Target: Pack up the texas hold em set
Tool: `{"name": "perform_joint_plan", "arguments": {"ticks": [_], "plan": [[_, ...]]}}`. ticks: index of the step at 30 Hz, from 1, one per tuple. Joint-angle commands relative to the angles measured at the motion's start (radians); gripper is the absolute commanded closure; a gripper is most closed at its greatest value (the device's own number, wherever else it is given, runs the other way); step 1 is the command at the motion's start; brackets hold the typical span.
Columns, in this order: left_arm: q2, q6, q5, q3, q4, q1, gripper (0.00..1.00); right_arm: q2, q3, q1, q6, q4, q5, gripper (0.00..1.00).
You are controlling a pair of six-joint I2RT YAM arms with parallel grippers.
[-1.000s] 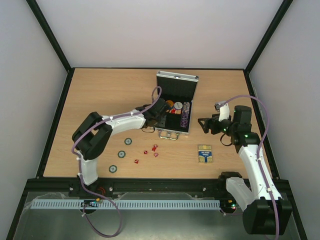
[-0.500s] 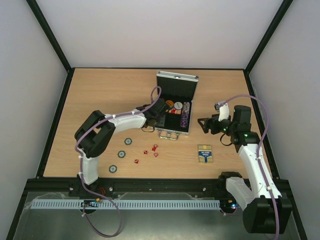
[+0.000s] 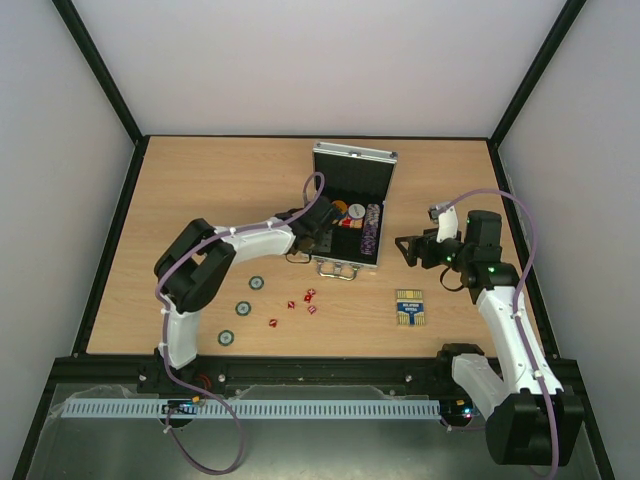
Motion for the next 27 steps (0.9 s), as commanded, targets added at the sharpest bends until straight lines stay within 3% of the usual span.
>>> {"name": "perform_joint_plan", "arguments": {"ticks": [1,27], "plan": [[0.017,0.001,-0.012,0.026,-0.041,0.013,0.48,0.009,-0.008,-0.004,-0.014,0.009,-0.011,0.09],[-0.07,-0.012,-0.011,0.028,-0.171,0.015,0.39,0.007,-0.008,-0.004,-0.014,0.008,-0.011,0.09]]}}
